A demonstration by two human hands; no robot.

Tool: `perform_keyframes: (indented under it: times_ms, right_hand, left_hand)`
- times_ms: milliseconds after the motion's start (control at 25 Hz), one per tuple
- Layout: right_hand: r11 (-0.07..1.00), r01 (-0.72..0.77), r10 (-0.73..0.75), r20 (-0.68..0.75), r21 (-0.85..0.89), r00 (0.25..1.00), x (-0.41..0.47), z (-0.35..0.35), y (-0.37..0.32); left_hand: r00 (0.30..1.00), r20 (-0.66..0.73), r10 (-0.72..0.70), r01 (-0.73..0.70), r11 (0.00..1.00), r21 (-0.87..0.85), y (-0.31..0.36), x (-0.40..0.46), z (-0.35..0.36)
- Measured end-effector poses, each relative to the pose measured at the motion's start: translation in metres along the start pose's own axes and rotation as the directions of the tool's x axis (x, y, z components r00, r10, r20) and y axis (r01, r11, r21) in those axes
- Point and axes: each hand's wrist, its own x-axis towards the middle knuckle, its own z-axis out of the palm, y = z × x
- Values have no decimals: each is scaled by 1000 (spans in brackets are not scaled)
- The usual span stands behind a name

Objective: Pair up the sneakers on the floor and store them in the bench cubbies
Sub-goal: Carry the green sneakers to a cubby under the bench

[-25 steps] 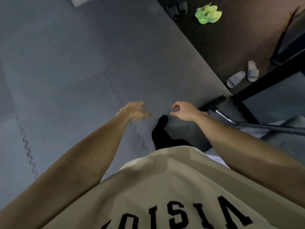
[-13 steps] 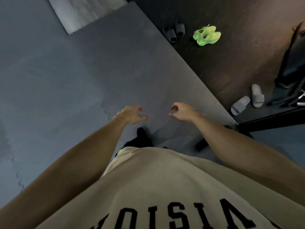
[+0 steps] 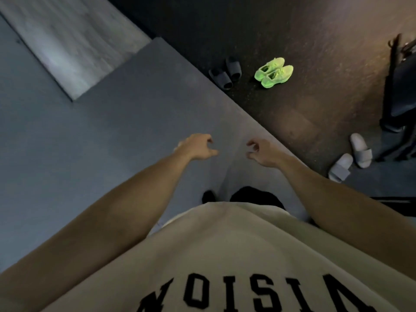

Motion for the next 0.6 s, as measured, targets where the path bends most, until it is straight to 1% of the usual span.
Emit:
perform_keyframes:
  times_ms: [160,280,360,480,600]
  right_hand:
    - [997,-13,16,-44,79,999,66,-50,-29]
    - [996,-39,40,-9,85,999,128,-103,-36]
    - [998,-33,34,-2,60,999,168,-142,-39]
    - [991,-74,78,-34,109,996,226,-194,-38]
    - [986,-112,120,-55,123,991,277,-248,-40]
  left_hand:
    - [999,28,43,-45,995,91,16,86,-73]
    - [996,36,86,-90,989,117,34,163,-123]
    - [995,50,91,-96,988,118,49,214,-157]
    - [988,135,81,-98,988,120,69,276,-201]
    - [984,143,106,-124,984,125,93,336,-247]
